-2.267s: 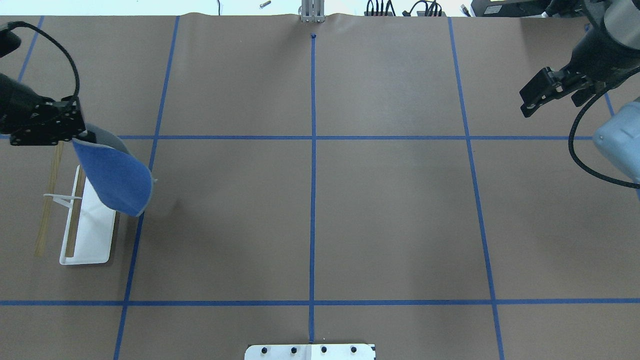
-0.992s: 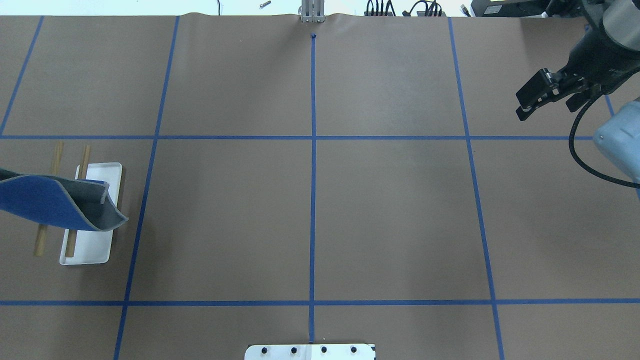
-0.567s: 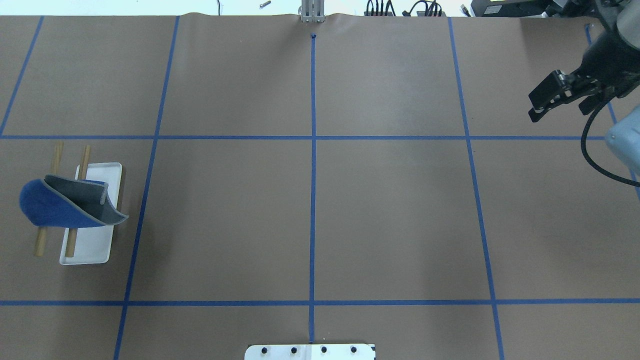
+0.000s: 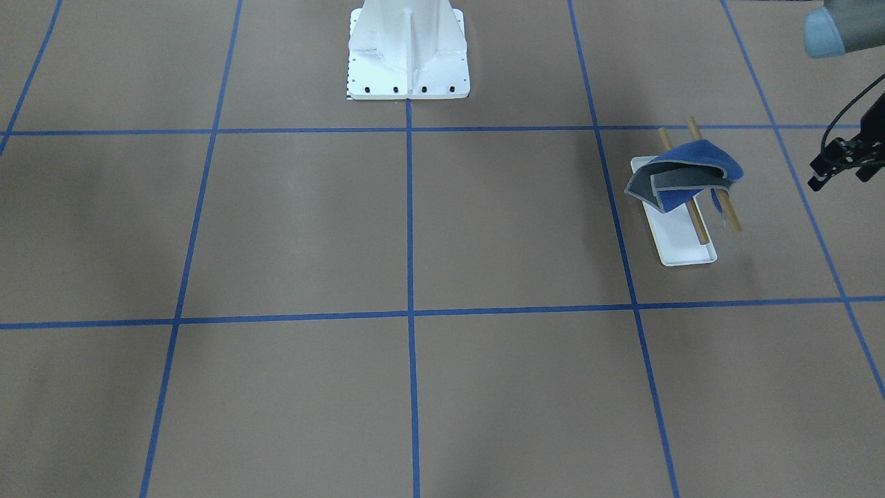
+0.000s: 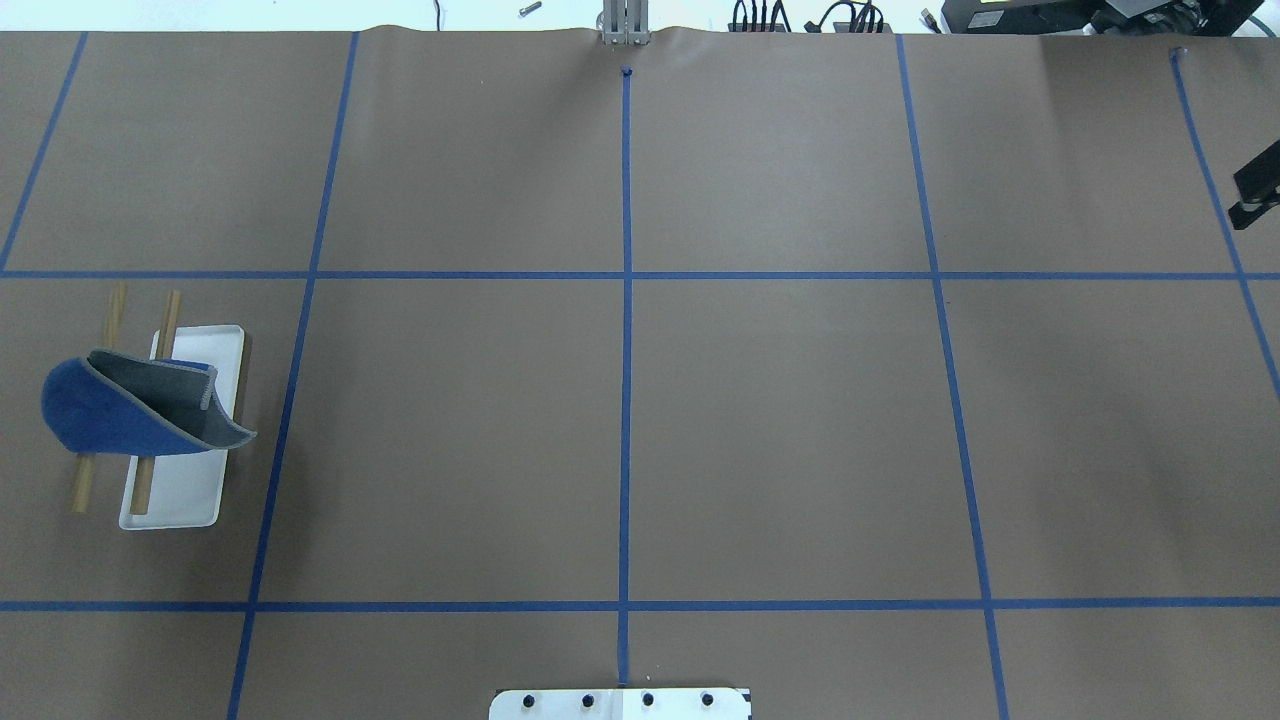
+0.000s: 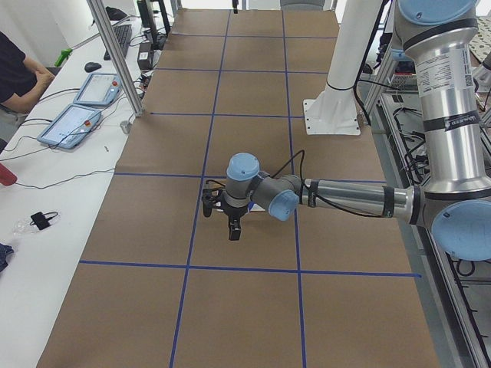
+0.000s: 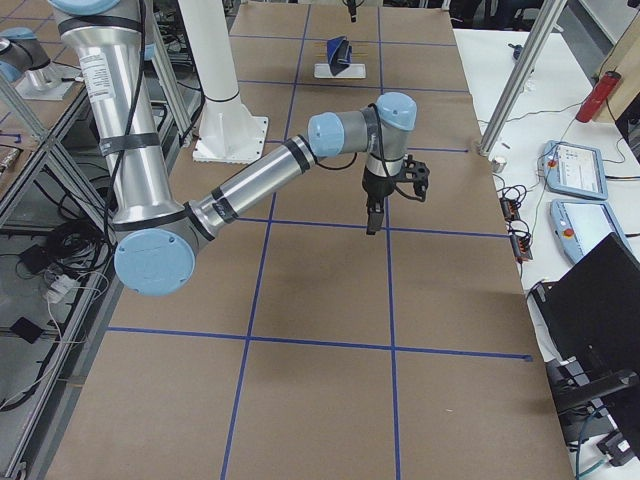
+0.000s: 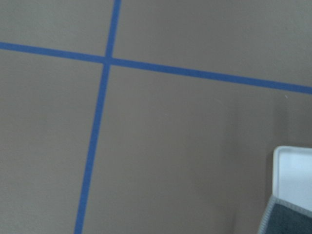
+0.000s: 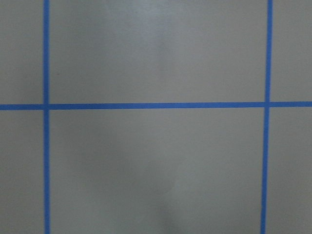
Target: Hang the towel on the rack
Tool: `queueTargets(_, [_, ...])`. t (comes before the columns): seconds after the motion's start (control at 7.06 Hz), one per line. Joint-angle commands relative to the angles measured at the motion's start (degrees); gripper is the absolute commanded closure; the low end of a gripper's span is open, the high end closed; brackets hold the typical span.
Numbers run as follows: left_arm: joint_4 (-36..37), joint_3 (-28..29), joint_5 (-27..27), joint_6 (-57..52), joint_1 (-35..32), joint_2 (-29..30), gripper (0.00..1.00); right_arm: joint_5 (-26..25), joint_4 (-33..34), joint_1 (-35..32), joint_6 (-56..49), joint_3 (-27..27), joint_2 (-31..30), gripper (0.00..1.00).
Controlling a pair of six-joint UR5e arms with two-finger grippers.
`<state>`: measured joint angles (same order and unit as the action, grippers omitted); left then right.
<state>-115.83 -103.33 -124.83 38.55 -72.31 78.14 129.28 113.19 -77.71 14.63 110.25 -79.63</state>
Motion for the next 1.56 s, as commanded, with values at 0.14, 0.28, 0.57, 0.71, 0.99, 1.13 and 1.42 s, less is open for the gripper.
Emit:
queueTargets(0.14, [11.35, 2.70, -4.79, -20.73, -8.79, 6.47, 0.01, 0.88, -8.58, -9.19, -12.25, -14.43, -1.41, 0.00])
queueTargets(0.28, [13.24, 3.04, -5.33, -25.76, -9.94, 7.19, 0.01, 0.80, -11.03, -9.30, -13.82, -13.84, -4.02, 0.00])
queueTargets(0.57, [16.48, 4.01, -5.42, -26.51, -14.66, 7.73, 0.01, 0.89, -23.21, -10.09, -14.10, -18.71, -9.04, 0.00])
queueTargets(0.71, [20.95, 4.01, -5.34, -30.86, -15.66, 9.03, 0.01, 1.06, -27.45, -10.79, -14.01, -23.54, -8.97, 0.00])
queueTargets(0.99, [27.48, 4.37, -5.25, -34.69, -17.42, 11.77, 0.01, 3.51, -27.32, -10.79, -12.01, -24.38, -8.44, 0.00])
queueTargets(1.13, [27.59, 4.45, -5.42, -34.34, -17.34, 11.68, 0.01, 6.13, -27.23, -10.79, -10.43, -24.46, -8.44, 0.00])
queueTargets(1.42, [27.07, 6.37, -5.51, -34.42, -17.34, 11.07, 0.01, 6.95, -27.14, -10.71, -10.15, -24.20, -7.83, 0.00])
